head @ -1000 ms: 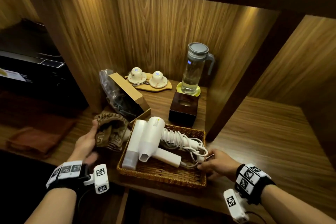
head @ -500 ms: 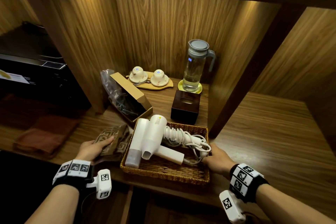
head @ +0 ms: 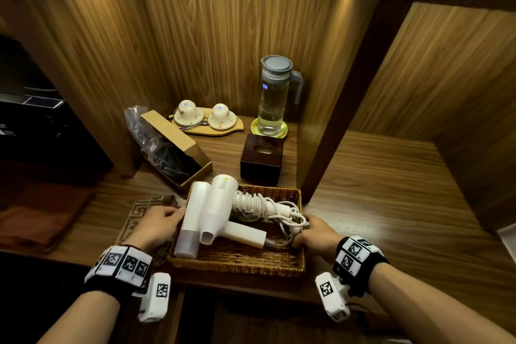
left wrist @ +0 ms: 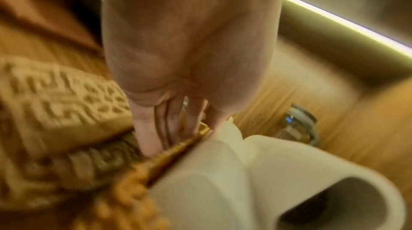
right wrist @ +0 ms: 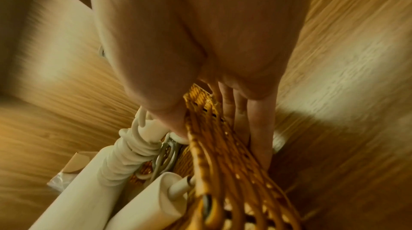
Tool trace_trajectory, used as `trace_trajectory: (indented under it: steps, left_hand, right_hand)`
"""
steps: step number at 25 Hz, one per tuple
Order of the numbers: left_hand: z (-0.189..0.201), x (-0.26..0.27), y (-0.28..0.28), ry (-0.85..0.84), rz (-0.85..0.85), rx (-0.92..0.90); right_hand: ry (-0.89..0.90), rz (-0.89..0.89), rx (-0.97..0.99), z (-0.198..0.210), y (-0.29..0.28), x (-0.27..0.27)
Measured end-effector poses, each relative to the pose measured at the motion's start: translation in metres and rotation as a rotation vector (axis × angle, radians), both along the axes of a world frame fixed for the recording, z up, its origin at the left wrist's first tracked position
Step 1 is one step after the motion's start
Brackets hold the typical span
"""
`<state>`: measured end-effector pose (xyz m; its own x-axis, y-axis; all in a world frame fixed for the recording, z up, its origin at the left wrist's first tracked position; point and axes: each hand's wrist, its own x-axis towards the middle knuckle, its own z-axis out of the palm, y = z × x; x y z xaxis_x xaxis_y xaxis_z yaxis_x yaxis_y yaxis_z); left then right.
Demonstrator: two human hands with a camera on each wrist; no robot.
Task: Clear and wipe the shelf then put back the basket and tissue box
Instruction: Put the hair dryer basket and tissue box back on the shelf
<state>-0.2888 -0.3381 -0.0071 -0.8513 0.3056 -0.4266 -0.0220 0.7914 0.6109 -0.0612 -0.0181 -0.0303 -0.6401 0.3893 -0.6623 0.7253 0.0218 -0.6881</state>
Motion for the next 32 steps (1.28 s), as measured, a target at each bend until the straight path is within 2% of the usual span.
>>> trace_trajectory:
  steps: [4,7,9,13,15,19,22,25,28,32]
  left_hand:
    - [0.003,0.002,0.012,-0.020,-0.050,-0.043]
    - [0.005,0.019,0.018,-0.037,-0.082,-0.025]
    - [0.004,0.043,0.028,-0.084,-0.113,0.015]
    - [0.007,0.098,0.061,-0.181,-0.221,0.077]
    - [0.011,0.124,0.092,-0.289,-0.306,0.128]
    - [0.032,0.181,0.186,-0.522,-0.381,0.305]
    - [0.057,0.198,0.284,-0.467,-0.472,0.384]
    - [0.083,0.192,0.392,-0.282,-0.707,0.387]
    - [0.083,0.172,0.485,-0.267,-0.677,0.366]
    - [0.066,0.153,0.556,-0.216,-0.569,0.269]
  right_hand:
    - [-0.009,-0.002,-0.086,0.009,0.002,0.005]
    - [-0.018,0.009,-0.152,0.000,0.015,0.034]
    - [0.010,-0.030,-0.224,0.004,0.024,0.068]
    - [0.018,-0.172,-0.363,0.048,0.040,0.150]
    - [0.034,-0.271,-0.411,0.072,0.055,0.198]
    - [0.075,-0.479,-0.376,0.114,0.088,0.282]
    - [0.241,-0.677,-0.519,0.131,0.107,0.313]
    - [0.331,-0.858,-0.511,0.115,0.140,0.317]
    - [0.296,-0.964,-0.413,0.085,0.182,0.302]
    - [0.284,-1.139,-0.372,0.054,0.229,0.260]
